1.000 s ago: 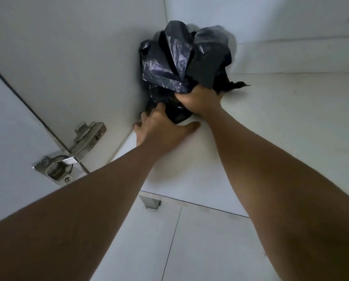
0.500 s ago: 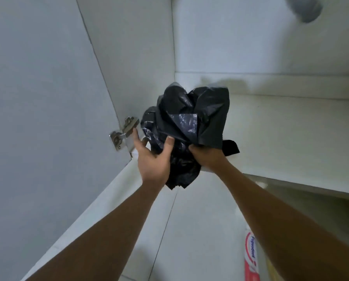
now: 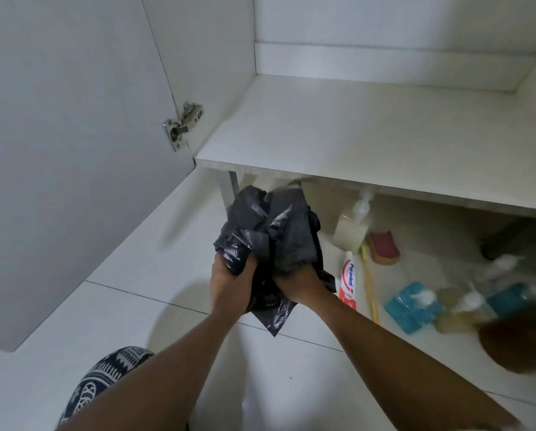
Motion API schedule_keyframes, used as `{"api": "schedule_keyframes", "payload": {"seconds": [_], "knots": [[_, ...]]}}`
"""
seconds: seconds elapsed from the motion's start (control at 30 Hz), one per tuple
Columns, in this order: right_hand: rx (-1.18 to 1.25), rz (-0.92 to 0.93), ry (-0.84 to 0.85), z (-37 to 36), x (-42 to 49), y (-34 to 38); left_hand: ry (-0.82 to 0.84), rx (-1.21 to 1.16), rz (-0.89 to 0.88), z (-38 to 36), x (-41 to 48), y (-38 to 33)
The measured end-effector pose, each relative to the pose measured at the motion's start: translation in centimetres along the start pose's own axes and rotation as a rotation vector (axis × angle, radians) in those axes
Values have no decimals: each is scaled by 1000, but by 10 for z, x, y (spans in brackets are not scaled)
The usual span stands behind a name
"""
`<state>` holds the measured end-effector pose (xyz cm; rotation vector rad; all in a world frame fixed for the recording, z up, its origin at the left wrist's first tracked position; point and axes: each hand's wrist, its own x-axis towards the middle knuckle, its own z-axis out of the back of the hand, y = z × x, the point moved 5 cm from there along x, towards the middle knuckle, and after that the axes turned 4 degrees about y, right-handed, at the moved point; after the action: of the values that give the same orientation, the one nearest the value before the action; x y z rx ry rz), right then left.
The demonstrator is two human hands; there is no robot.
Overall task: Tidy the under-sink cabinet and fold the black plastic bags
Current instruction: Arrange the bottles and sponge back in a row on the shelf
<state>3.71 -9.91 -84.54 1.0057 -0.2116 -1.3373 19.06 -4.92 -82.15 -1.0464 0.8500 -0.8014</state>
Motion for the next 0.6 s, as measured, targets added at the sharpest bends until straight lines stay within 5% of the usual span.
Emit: {"api": "schedule_keyframes", "payload": {"seconds": [0.13, 0.2, 0.33, 0.47, 0.6], "knots": [[25, 71, -39, -11, 14, -1, 2, 194, 118, 0, 24, 13], [226, 159, -272, -2, 11, 1, -47, 227, 160, 3, 37, 9], [179, 297, -578, 10, 2, 17, -115, 263, 246, 10, 58, 0], [27, 209, -418, -6, 11, 22, -219, 402, 12, 18, 61, -13], [-16, 132, -297, -7, 2, 22, -137, 442, -134, 15, 54, -19]]}}
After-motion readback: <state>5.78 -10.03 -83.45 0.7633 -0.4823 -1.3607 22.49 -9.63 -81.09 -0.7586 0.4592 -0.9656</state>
